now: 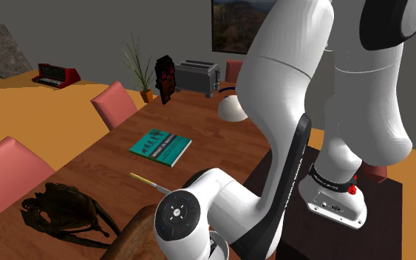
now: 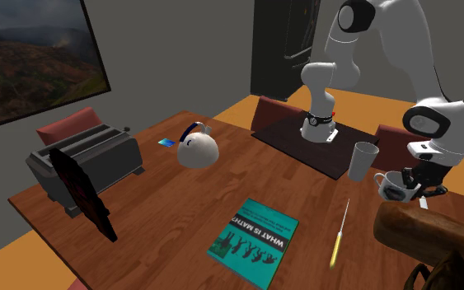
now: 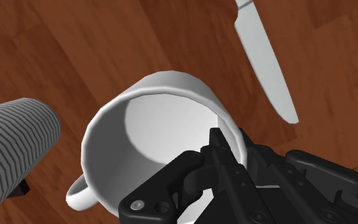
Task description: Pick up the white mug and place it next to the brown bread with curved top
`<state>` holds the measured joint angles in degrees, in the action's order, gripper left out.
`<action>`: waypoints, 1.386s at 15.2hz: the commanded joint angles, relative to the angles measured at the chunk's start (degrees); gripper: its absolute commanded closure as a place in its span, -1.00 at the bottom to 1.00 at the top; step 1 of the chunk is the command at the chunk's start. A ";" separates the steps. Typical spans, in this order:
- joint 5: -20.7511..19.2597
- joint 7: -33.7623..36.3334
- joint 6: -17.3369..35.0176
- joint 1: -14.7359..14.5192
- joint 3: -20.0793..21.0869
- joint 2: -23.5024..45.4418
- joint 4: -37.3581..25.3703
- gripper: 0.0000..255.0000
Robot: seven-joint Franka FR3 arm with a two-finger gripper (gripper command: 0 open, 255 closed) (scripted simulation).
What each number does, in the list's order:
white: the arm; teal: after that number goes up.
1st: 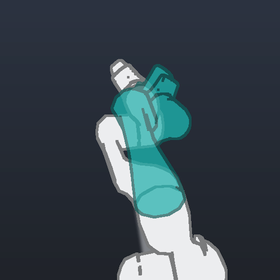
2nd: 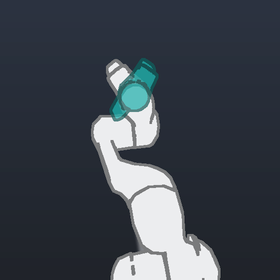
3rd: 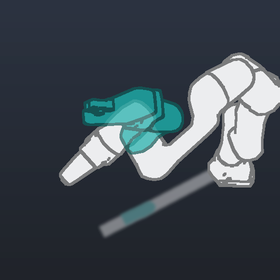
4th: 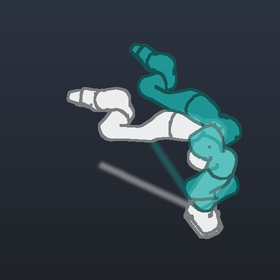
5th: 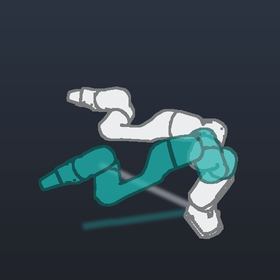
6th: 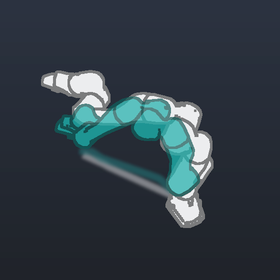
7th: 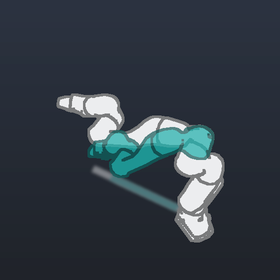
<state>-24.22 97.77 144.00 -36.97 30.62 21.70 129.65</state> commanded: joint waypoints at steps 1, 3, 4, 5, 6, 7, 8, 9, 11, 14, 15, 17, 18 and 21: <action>-0.12 0.12 0.11 -0.08 -0.07 0.10 0.01 1.00; -0.12 0.12 0.11 -0.08 -0.07 0.10 0.01 1.00; -0.12 0.12 0.11 -0.08 -0.07 0.10 0.01 1.00; -0.12 0.12 0.11 -0.08 -0.07 0.10 0.01 1.00; -0.12 0.12 0.11 -0.08 -0.07 0.09 0.01 -1.00; -0.12 0.12 0.11 -0.07 -0.07 0.09 0.01 -1.00; -0.12 0.11 0.11 -0.07 -0.07 0.09 0.01 -1.00; -0.12 0.11 0.11 -0.07 -0.07 0.09 0.01 -1.00; -0.12 0.11 0.11 -0.07 -0.07 0.09 0.01 -1.00; 5.04 -3.39 -4.17 2.11 3.21 -5.02 -0.06 -1.00; 6.39 -4.31 -5.35 2.59 3.93 -6.33 -0.21 -1.00; 6.42 -4.33 -5.35 2.53 3.87 -6.34 -0.21 -1.00; 6.42 -4.33 -5.35 2.53 3.87 -6.34 -0.20 -1.00; 6.42 -4.33 -5.35 2.52 3.87 -6.34 -0.21 -1.00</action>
<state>-17.84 93.47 138.69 -34.47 34.47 15.40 129.44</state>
